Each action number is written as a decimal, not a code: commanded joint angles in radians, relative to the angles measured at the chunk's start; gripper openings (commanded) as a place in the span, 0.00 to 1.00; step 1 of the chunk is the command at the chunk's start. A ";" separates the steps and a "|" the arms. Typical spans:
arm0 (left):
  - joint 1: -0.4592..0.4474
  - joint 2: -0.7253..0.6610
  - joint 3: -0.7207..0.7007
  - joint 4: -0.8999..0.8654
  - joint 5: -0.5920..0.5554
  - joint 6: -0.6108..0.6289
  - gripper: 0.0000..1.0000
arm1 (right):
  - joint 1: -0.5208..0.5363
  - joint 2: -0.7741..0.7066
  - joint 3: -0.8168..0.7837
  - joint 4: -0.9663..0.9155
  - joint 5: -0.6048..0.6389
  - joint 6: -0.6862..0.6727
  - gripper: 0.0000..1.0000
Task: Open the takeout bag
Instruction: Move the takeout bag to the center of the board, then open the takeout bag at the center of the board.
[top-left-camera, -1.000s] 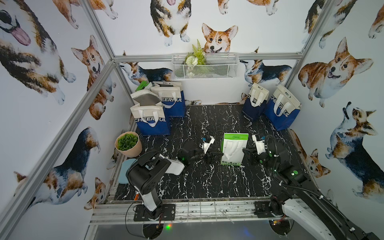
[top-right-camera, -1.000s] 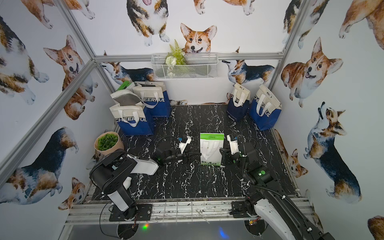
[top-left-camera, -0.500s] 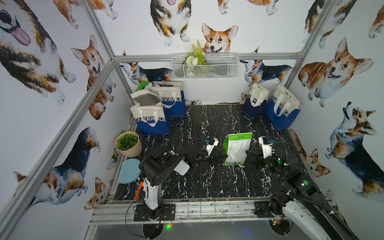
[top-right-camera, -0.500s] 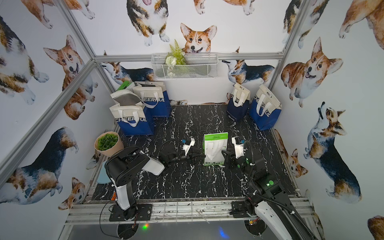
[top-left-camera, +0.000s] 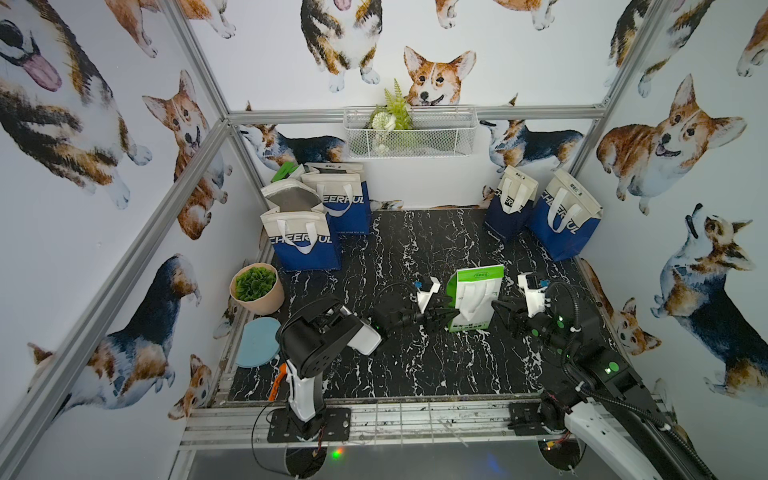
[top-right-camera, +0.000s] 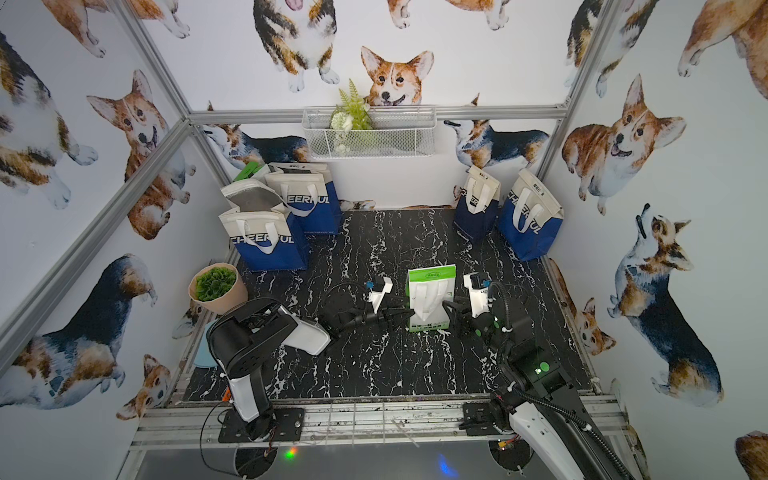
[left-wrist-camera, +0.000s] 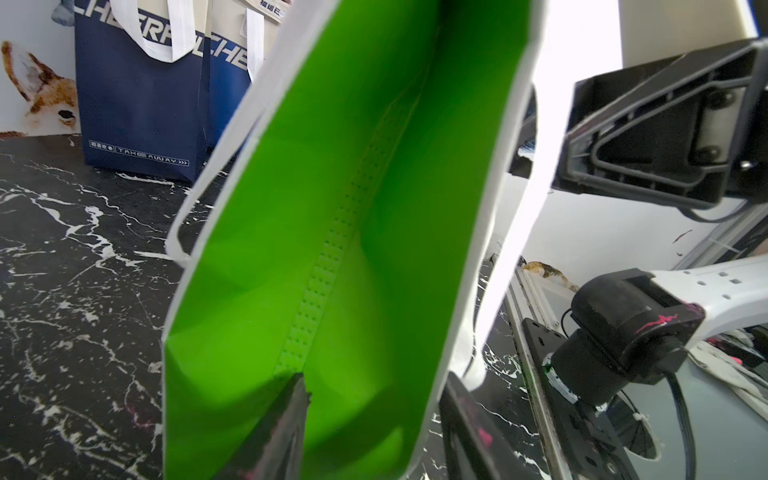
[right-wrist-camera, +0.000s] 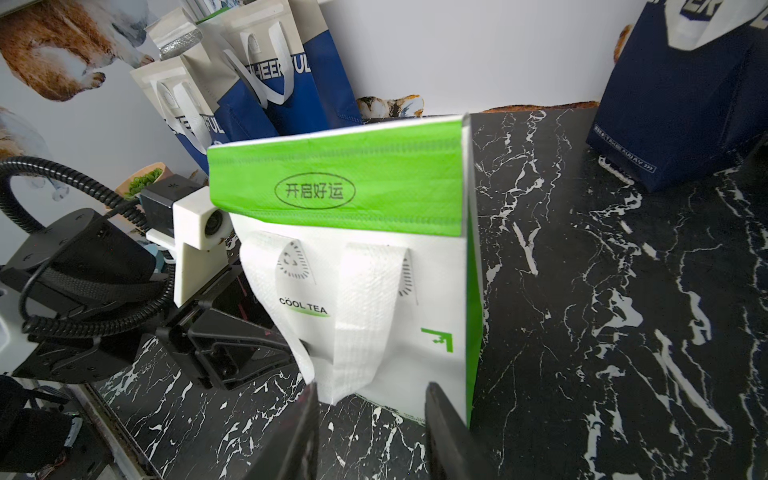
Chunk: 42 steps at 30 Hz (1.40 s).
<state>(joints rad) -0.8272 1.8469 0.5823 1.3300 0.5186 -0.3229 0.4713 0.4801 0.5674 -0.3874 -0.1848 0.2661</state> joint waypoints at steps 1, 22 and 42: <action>-0.013 -0.008 0.016 -0.014 -0.049 0.046 0.53 | 0.000 -0.006 0.009 -0.010 -0.005 0.012 0.42; -0.052 -0.054 0.016 -0.080 -0.101 0.093 0.00 | 0.000 -0.041 0.036 -0.037 -0.009 0.007 0.42; -0.075 -0.118 0.013 -0.159 -0.100 0.126 0.00 | 0.503 0.294 0.101 0.410 0.380 -0.745 0.41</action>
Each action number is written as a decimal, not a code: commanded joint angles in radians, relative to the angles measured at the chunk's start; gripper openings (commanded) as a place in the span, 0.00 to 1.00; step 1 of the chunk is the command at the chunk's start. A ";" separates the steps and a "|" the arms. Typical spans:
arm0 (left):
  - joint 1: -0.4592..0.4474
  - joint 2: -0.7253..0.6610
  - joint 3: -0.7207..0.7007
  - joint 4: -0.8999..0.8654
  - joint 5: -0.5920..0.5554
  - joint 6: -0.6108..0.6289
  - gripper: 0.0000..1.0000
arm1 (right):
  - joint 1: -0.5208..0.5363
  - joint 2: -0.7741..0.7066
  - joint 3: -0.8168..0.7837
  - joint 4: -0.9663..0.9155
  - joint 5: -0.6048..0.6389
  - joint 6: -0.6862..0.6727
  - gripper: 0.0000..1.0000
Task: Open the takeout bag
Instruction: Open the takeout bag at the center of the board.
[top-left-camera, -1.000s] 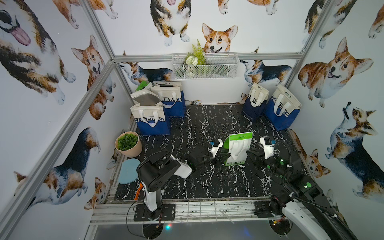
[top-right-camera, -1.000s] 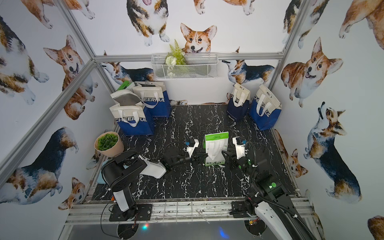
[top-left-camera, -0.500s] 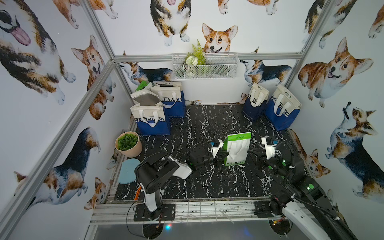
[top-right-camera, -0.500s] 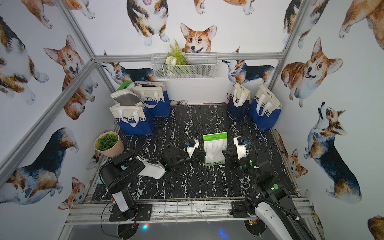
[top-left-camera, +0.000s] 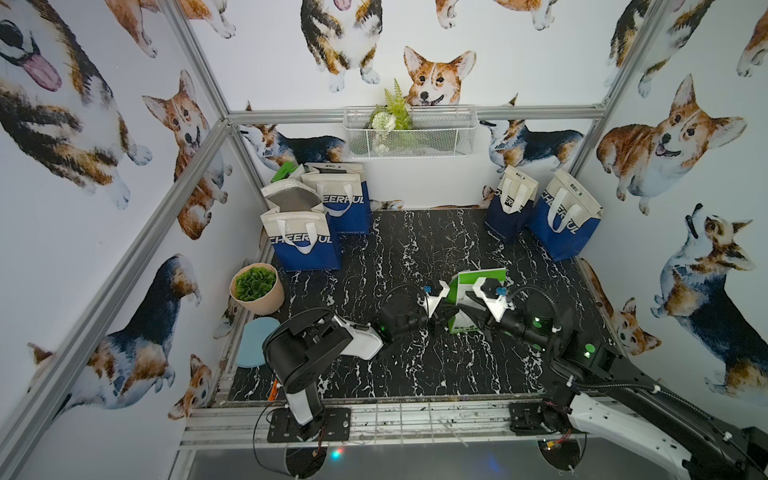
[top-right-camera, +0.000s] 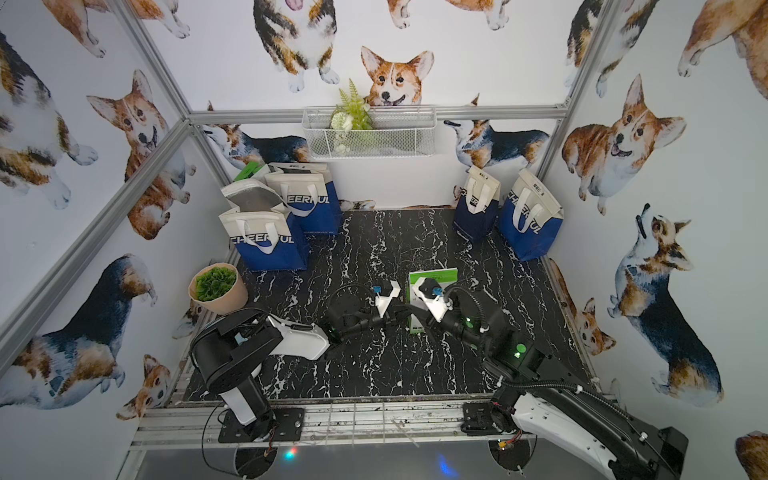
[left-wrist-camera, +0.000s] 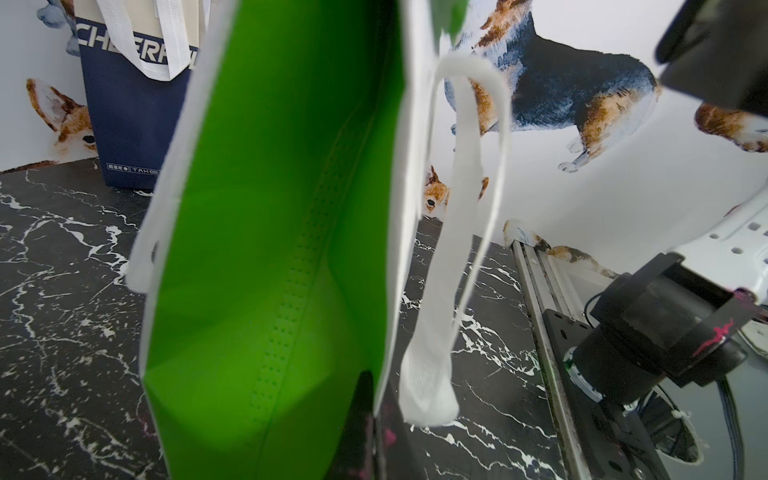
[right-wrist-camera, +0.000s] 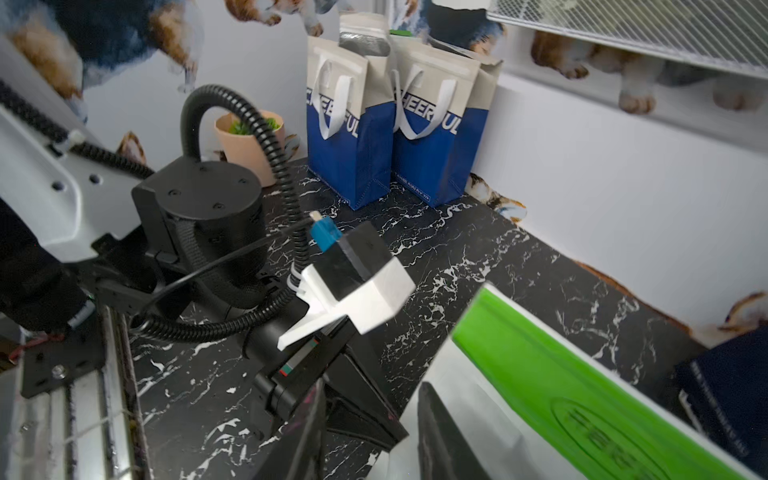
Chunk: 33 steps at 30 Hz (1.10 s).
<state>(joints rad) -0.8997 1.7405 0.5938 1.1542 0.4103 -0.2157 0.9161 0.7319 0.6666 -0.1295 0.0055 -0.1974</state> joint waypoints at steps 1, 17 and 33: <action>-0.002 -0.012 -0.002 0.017 0.006 0.020 0.00 | 0.070 0.056 -0.003 0.178 0.207 -0.314 0.41; -0.002 -0.014 -0.017 0.039 0.018 0.017 0.00 | 0.085 0.058 -0.091 0.301 0.351 -0.537 0.44; -0.002 -0.022 -0.025 0.040 0.014 0.018 0.00 | 0.086 0.124 -0.102 0.397 0.469 -0.602 0.43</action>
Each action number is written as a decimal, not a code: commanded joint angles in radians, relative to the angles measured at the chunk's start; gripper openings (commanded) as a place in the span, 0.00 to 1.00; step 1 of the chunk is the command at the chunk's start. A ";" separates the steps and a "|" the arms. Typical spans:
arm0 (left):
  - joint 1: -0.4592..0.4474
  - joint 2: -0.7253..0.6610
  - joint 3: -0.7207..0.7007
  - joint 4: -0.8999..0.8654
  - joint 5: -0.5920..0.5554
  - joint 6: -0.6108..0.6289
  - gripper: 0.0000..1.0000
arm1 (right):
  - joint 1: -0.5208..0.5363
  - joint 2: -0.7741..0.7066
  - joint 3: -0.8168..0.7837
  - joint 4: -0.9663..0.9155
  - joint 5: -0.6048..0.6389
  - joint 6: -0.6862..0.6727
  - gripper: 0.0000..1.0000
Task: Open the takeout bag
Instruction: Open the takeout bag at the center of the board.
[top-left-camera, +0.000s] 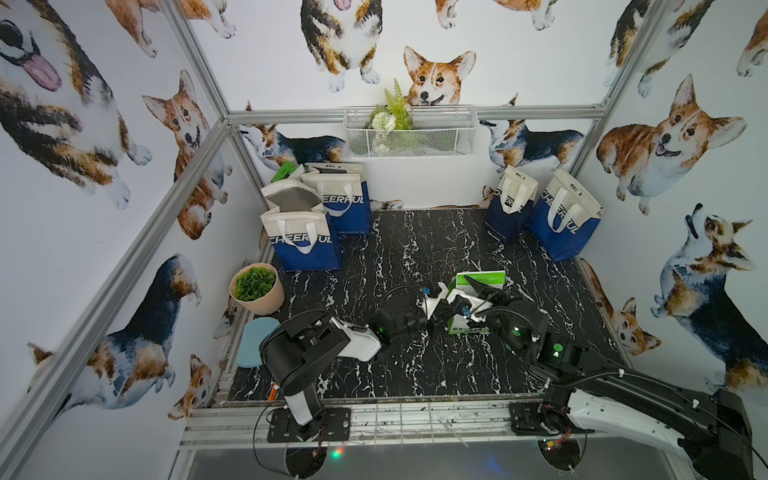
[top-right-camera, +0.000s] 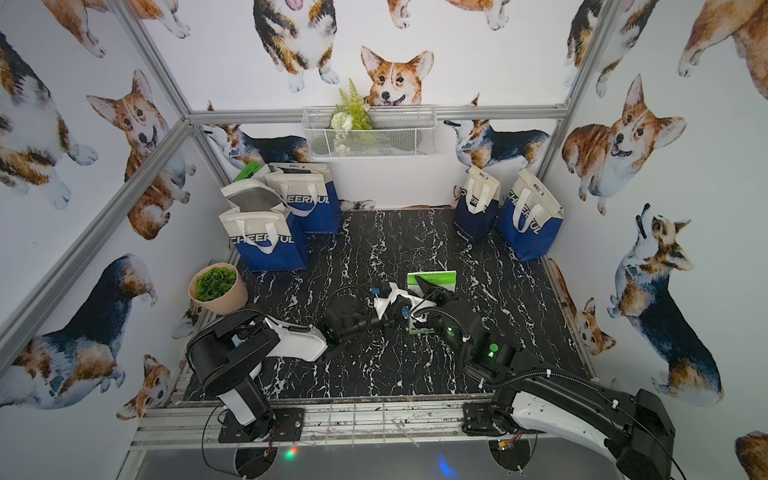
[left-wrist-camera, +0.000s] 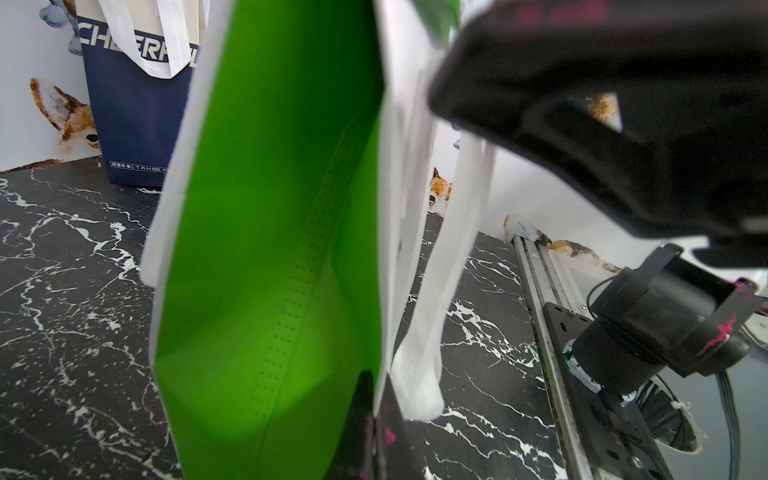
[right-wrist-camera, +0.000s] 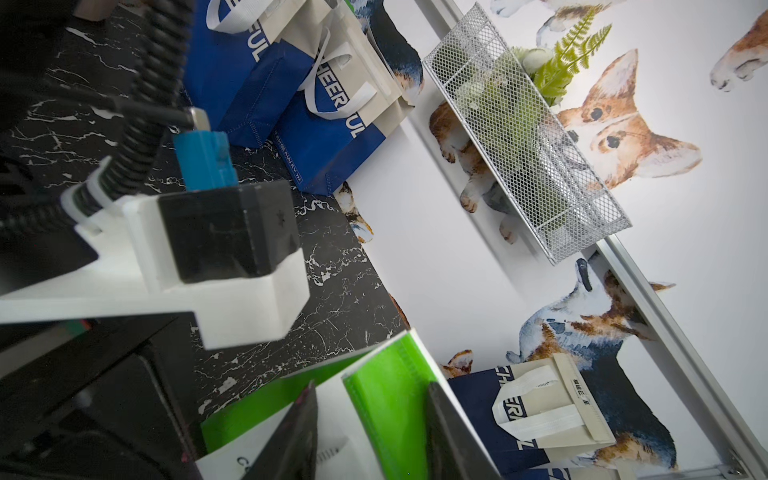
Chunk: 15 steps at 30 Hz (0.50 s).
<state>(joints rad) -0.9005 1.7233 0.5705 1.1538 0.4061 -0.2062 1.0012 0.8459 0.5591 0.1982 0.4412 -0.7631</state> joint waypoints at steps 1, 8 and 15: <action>-0.002 -0.003 -0.001 0.041 0.019 0.008 0.00 | 0.001 0.013 0.004 0.081 0.041 -0.038 0.43; -0.003 0.000 0.001 0.046 0.024 0.004 0.00 | 0.001 0.015 0.005 0.142 0.099 -0.046 0.39; -0.003 -0.008 -0.003 0.044 0.023 0.006 0.00 | 0.001 0.027 0.011 0.139 0.107 -0.049 0.21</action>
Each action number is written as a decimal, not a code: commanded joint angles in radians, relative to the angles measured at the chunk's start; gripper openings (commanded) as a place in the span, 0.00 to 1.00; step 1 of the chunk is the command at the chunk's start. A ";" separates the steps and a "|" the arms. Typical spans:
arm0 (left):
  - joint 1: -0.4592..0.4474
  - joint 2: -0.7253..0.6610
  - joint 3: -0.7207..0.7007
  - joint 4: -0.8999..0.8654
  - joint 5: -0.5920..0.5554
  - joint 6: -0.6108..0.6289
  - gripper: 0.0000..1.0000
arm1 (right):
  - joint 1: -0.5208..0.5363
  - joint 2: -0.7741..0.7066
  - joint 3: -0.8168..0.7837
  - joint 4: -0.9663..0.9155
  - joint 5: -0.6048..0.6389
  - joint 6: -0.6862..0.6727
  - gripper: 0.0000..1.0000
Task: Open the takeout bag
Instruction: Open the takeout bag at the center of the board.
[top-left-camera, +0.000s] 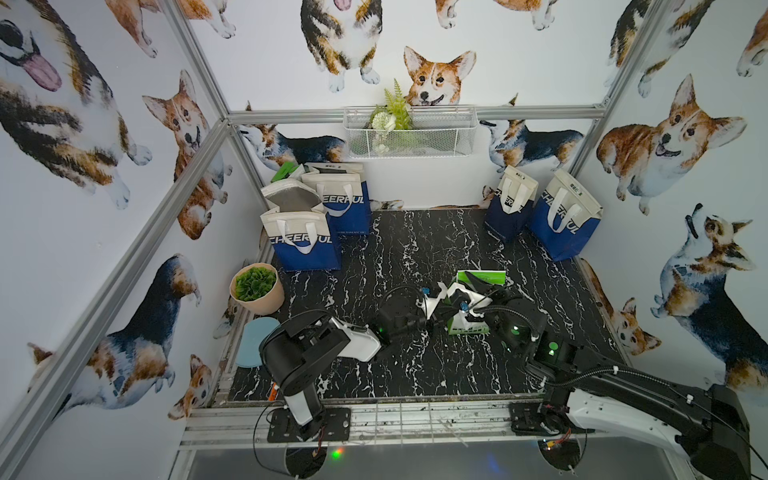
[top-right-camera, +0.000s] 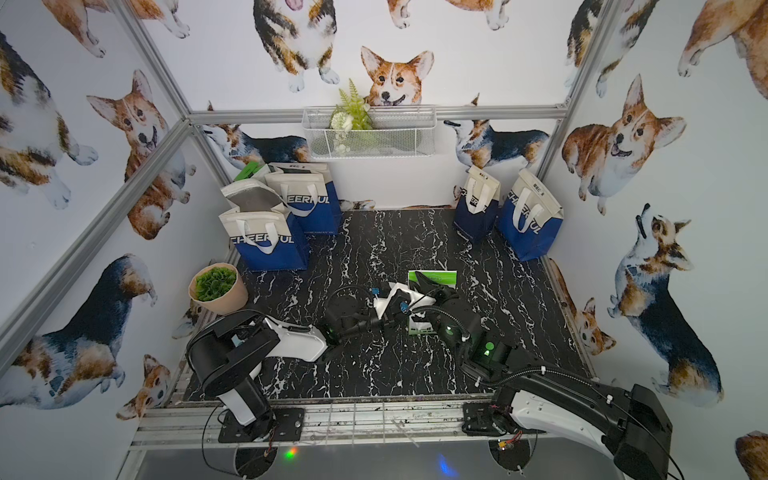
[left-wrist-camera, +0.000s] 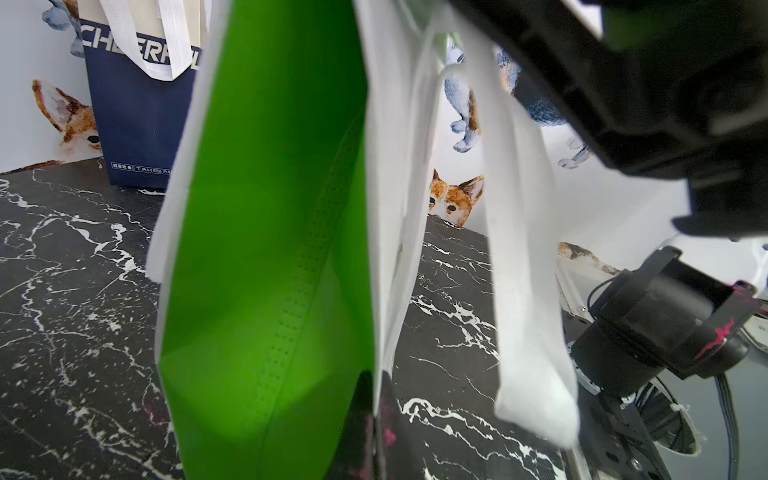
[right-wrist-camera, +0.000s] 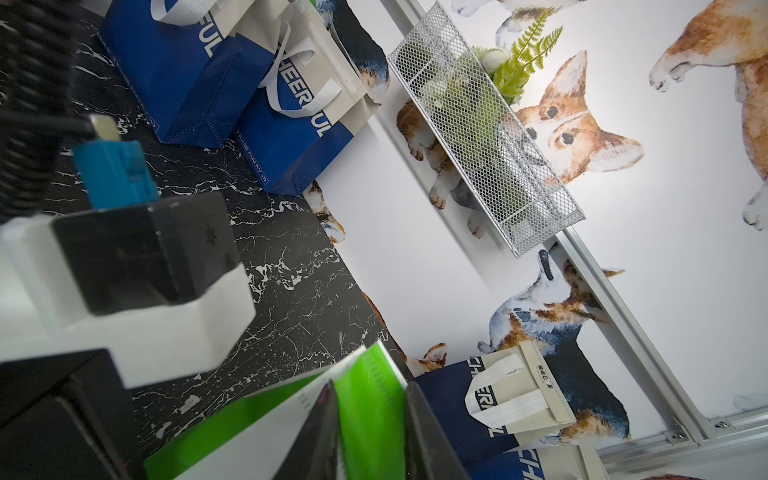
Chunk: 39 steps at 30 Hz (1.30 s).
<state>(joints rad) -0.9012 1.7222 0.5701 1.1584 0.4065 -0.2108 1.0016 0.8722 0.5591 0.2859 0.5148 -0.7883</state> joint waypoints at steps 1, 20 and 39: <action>-0.004 -0.007 -0.002 0.039 0.023 0.011 0.00 | 0.000 -0.002 0.014 0.041 0.027 -0.017 0.16; -0.008 -0.025 -0.012 0.023 0.017 0.025 0.00 | -0.056 -0.011 0.279 -0.384 -0.025 0.098 0.00; -0.015 -0.026 -0.012 0.014 0.034 0.026 0.00 | -0.174 0.188 0.643 -0.885 -0.251 0.081 0.00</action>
<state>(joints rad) -0.9134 1.6928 0.5564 1.1538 0.4255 -0.2016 0.8532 1.0485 1.1629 -0.5671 0.3202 -0.6899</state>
